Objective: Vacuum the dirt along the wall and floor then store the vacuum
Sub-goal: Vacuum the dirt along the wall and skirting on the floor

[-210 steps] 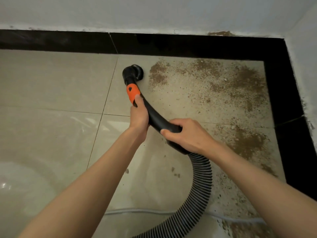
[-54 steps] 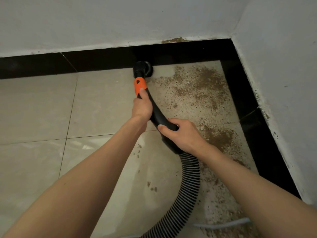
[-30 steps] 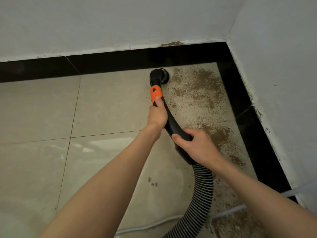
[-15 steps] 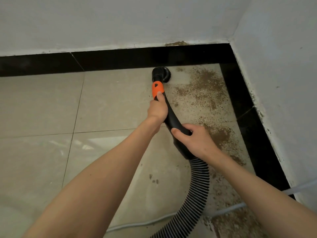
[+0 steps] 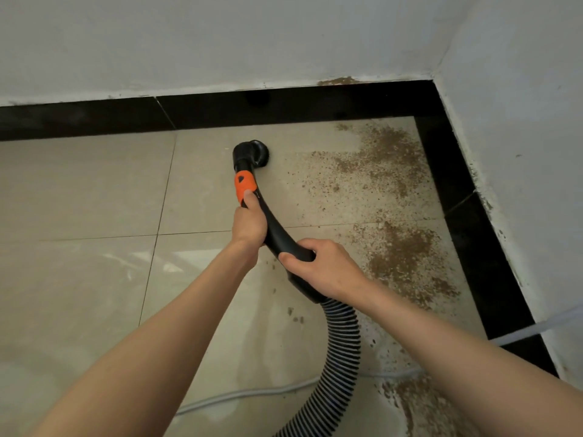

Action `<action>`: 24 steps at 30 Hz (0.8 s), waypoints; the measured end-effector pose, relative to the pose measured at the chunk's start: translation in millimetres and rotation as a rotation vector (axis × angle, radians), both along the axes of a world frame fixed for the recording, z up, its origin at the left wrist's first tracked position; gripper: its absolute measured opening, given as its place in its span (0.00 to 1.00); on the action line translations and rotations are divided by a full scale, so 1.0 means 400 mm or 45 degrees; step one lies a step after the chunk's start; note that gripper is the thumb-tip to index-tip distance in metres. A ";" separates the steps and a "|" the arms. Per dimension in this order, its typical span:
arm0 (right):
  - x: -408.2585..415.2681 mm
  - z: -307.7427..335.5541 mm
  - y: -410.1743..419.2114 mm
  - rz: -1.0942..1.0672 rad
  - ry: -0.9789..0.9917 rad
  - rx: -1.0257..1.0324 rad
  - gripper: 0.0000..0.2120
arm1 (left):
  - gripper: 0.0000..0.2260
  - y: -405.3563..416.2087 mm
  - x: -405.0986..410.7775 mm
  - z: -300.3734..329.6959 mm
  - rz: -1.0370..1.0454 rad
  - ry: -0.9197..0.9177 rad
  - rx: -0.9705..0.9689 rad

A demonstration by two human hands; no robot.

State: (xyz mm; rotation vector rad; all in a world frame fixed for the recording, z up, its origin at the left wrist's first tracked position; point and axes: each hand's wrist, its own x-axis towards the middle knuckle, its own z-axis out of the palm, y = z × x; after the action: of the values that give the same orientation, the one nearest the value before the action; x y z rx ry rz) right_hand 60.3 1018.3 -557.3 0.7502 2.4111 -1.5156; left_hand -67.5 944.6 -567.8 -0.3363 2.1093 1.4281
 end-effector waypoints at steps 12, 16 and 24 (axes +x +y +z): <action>0.145 0.005 0.129 -0.284 -0.079 0.223 0.14 | 0.28 0.214 0.117 -0.001 -0.350 -0.054 0.084; 0.163 0.007 0.155 -0.386 -0.080 0.196 0.16 | 0.27 0.269 0.131 0.010 -0.462 -0.074 0.078; 0.117 0.023 0.118 -0.319 -0.051 0.166 0.16 | 0.27 0.221 0.082 0.012 -0.394 -0.041 0.074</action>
State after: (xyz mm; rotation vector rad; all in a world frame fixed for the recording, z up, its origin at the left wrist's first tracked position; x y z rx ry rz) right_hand 107.0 1065.6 -548.2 1.1367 2.4803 -1.4199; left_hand -34.7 1033.1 -562.8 -0.0076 1.9871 1.2881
